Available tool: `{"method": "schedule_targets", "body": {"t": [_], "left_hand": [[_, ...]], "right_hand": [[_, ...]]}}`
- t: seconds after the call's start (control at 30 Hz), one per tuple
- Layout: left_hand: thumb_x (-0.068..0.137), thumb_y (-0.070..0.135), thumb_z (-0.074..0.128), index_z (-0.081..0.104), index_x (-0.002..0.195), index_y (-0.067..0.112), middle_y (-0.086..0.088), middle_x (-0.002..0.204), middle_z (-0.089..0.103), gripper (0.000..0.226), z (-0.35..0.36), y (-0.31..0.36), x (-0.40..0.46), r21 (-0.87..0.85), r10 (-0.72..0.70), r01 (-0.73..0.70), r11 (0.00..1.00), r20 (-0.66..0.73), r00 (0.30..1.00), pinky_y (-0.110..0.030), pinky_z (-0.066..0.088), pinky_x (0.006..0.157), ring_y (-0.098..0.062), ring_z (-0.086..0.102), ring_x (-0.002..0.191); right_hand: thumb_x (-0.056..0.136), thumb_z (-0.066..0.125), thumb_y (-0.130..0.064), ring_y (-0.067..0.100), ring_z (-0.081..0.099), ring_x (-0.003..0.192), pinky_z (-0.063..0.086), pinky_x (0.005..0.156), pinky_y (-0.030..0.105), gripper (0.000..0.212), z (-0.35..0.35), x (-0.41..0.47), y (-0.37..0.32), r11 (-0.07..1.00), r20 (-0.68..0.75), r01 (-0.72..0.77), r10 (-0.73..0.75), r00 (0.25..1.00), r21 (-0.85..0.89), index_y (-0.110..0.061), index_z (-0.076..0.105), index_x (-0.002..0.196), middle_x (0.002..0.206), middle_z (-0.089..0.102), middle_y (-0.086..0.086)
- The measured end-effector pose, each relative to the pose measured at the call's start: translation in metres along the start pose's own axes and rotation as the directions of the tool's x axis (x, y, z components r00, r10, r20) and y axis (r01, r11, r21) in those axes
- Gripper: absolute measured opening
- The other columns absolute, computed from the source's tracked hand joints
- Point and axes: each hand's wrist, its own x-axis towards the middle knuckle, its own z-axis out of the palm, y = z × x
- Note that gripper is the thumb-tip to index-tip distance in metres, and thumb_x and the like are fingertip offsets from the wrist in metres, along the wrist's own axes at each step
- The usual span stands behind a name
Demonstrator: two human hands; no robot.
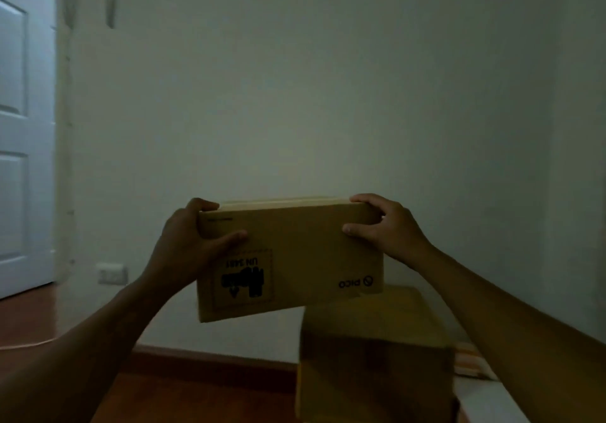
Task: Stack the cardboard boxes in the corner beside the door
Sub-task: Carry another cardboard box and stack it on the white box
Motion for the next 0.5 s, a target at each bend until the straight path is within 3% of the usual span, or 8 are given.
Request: {"method": "schedule_targets", "body": {"t": [0.17,0.27,0.4,0.5], "left_hand": [[0.063,0.057,0.08,0.052,0.122,0.023,-0.005,0.113,0.057,0.073,0.095,0.038,-0.002,-0.141,0.112,-0.104,0.985,0.046,0.993,-0.03,0.058,0.066,-0.017,0.063,0.092],[0.061,0.066,0.077,0.052,0.121,0.026,-0.002,0.112,0.056,0.075,0.138,0.078,-0.012,-0.178,0.174,-0.16,0.971,0.071,0.982,-0.037,0.06,0.071,-0.017,0.061,0.094],[0.065,0.061,0.079,0.05,0.119,0.028,0.0,0.113,0.055,0.069,0.19,0.128,-0.029,-0.251,0.216,-0.184,0.95,0.105,0.971,-0.041,0.059,0.076,-0.016,0.06,0.096],[0.066,0.061,0.079,0.049,0.119,0.029,0.001,0.113,0.054,0.069,0.232,0.154,-0.047,-0.319,0.223,-0.171,0.932,0.135,0.965,-0.039,0.059,0.077,-0.016,0.058,0.098]], "right_hand": [[0.072,0.087,-0.032,0.016,0.06,0.099,0.05,0.073,0.022,0.057,-0.094,-0.04,0.031,0.981,-0.151,-0.082,0.056,0.987,-0.174,-0.03,0.066,0.125,0.119,0.062,-0.002],[0.074,0.085,-0.033,0.008,0.059,0.095,0.051,0.075,0.024,0.054,-0.151,-0.076,0.045,0.969,-0.208,-0.144,0.101,0.973,-0.203,-0.031,0.066,0.125,0.119,0.062,-0.001],[0.072,0.086,-0.034,0.022,0.063,0.101,0.057,0.086,0.038,0.052,-0.209,-0.117,0.06,0.943,-0.3,-0.226,0.148,0.943,-0.246,-0.033,0.068,0.121,0.116,0.066,0.003],[0.071,0.087,-0.031,0.022,0.064,0.101,0.057,0.087,0.043,0.052,-0.248,-0.141,0.071,0.921,-0.354,-0.266,0.157,0.922,-0.285,-0.035,0.068,0.12,0.115,0.067,0.003]]}}
